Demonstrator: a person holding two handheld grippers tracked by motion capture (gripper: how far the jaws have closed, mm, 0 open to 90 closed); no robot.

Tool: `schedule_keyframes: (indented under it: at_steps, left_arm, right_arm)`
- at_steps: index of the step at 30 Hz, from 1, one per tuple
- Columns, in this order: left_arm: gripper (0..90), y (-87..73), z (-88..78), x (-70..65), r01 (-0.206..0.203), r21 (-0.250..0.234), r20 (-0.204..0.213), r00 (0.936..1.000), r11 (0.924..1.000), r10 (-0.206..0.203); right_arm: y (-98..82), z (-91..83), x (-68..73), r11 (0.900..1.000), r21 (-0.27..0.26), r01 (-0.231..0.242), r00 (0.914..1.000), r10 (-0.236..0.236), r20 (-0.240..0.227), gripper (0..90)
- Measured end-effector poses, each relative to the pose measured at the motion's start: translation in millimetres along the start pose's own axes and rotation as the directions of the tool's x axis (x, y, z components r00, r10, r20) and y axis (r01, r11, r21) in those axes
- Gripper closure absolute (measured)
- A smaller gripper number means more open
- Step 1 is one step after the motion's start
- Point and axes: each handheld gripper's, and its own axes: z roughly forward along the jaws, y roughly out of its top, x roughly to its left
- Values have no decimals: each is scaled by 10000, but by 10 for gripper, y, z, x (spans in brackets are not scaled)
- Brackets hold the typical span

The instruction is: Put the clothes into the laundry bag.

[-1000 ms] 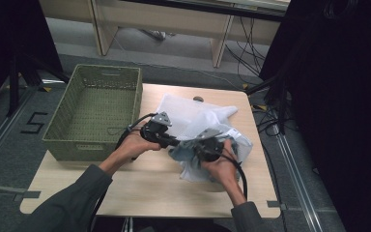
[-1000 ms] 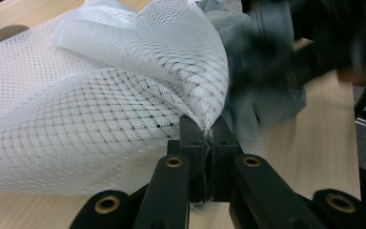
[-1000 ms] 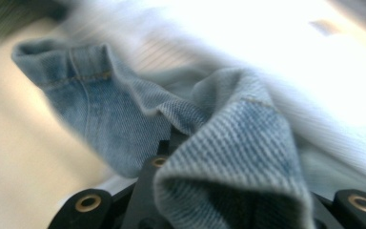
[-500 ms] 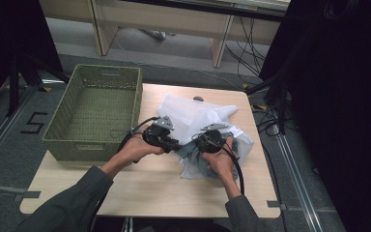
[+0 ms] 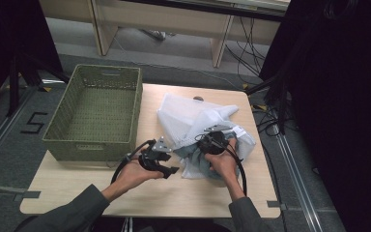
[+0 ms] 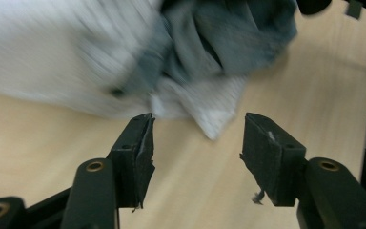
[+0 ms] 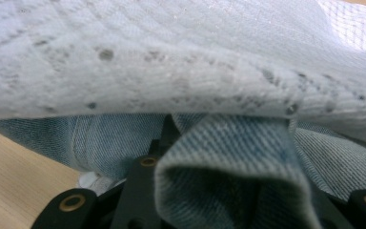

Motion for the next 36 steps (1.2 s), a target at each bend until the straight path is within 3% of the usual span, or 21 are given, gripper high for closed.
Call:
schedule_keyframes:
  at_steps: [4, 5, 7, 8, 10, 11, 13, 16, 17, 19, 22, 27, 29, 30, 31, 34, 35, 36]
  left_arm:
    - [403, -45, 268, -49, -286, 496, -63, 9996, 9984, 289]
    - [396, -51, 331, -73, 24, 373, -150, 9999, 9993, -18]
    - [386, -49, 431, -110, -27, 363, -161, 9999, 9993, 33]
    - [383, -49, 469, -121, -244, 394, -238, 9994, 9989, 253]
    - [377, -46, 562, -147, -175, 368, -303, 9994, 9992, 186]
    - [378, -37, 605, -144, -262, 424, -314, 9991, 9988, 275]
    - [418, -32, 702, -150, -230, 475, -409, 9989, 9986, 250]
    - [525, -29, 801, -136, -739, 339, -775, 9941, 9967, 763]
    - [586, -24, 811, -124, -700, 241, -746, 9946, 9973, 716]
    - [732, -23, 804, -115, -772, 248, -667, 9947, 9967, 787]
    - [850, -39, 796, -147, -813, 246, -560, 9950, 9964, 825]
    - [876, -103, 697, -180, -1339, 513, -452, 9896, 9897, 1362]
    - [877, -173, 604, -203, -1337, 700, -246, 9905, 9886, 1357]
    - [877, -186, 540, -181, -1821, 1160, -27, 9830, 9764, 1836]
    - [876, -203, 515, -188, -1858, 1165, 25, 9824, 9757, 1868]
    - [876, -281, 416, -248, -2113, 1305, 176, 9774, 9687, 2108]
    - [875, -292, 385, -242, -2346, 1443, 267, 9721, 9613, 2332]
    - [875, -327, 356, -263, -2138, 1423, 342, 9769, 9665, 2111]
  right_arm:
    - [-6, -1, -11, 9997, -64, 230, 9997, -229, 58, 719]
    - [-6, -2, -12, 9997, -56, 224, 9997, -224, 47, 718]
    - [-2, -9, -1, 10000, -28, -6, 10000, 6, 28, 717]
    - [-3, -11, -3, 10000, -41, 7, 10000, -7, 16, 716]
    - [-2, -13, -2, 10000, -39, -35, 10000, 36, 11, 715]
    - [-9, -1, -13, 9998, -148, 160, 9998, -158, 78, 715]
    - [-9, -10, -15, 9997, -112, 204, 9998, -204, 41, 714]
    - [-3, -31, -4, 10000, -43, -6, 10000, 6, -5, 714]
    - [-9, -23, -19, 9997, -129, 212, 9998, -212, 20, 714]
    - [-6, -41, -9, 9999, -111, 22, 10000, -23, -33, 716]
    - [-13, -41, -25, 9996, -188, 201, 9998, -202, -51, 722]
    - [-5, -95, 2, 9988, -84, 489, 9988, -490, -29, 738]
    - [8, -142, 27, 9981, -72, 607, 9981, -607, -42, 746]
    - [10, -174, 47, 9964, -34, 847, 9964, -847, -94, 749]
    - [15, -208, 89, 9968, 21, 805, 9966, -805, -163, 751]
    - [-11, -259, 185, 9887, 202, 1485, 9883, -1476, -389, 753]
    - [-34, -266, 259, 9867, 333, 1589, 9863, -1571, -498, 753]
    - [-46, -264, 294, 9834, 452, 1758, 9832, -1731, -585, 754]
